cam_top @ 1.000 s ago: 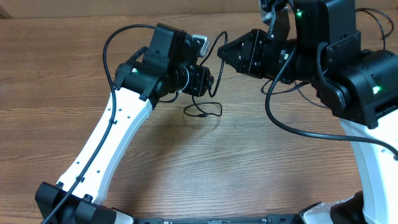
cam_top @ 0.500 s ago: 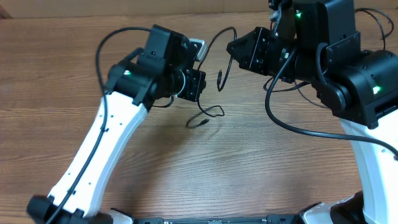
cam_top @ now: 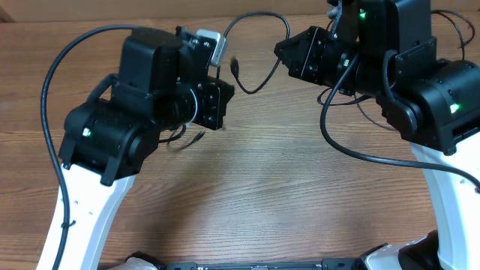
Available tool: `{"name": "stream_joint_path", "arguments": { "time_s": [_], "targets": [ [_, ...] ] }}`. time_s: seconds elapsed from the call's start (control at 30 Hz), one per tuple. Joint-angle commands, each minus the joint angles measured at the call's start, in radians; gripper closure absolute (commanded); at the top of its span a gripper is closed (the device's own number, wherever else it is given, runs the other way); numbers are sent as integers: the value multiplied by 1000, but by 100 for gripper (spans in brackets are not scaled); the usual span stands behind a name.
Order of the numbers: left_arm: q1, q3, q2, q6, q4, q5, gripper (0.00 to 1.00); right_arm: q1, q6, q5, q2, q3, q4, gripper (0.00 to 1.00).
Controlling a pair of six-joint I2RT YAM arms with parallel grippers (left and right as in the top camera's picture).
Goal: Untangle cables
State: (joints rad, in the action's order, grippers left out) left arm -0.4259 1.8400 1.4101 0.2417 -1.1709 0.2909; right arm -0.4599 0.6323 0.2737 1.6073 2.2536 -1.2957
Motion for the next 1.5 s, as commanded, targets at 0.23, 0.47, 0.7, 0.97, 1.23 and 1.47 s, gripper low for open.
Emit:
{"name": "stream_joint_path", "arguments": {
  "time_s": [0.23,0.47,0.7,0.97,1.23,1.47],
  "targets": [
    [-5,8,168,95,-138,-97,95,-5,-14,-77,21,24,-66,96],
    [-5,8,258,96,-170,-104,34,-5,-16,-95,100,24,-152,96],
    [15,11,272,98,-186,-152,0,-5,-39,-100,188,23,-194,96],
    [147,32,226,201,-233,-114,1,-5,-64,-116,284,23,-204,96],
    [291,32,198,269,-294,-63,0,-27,-88,-92,387,23,-294,96],
    [303,30,198,268,-311,-65,0,-96,-172,-86,473,23,-378,96]
  ]
}}
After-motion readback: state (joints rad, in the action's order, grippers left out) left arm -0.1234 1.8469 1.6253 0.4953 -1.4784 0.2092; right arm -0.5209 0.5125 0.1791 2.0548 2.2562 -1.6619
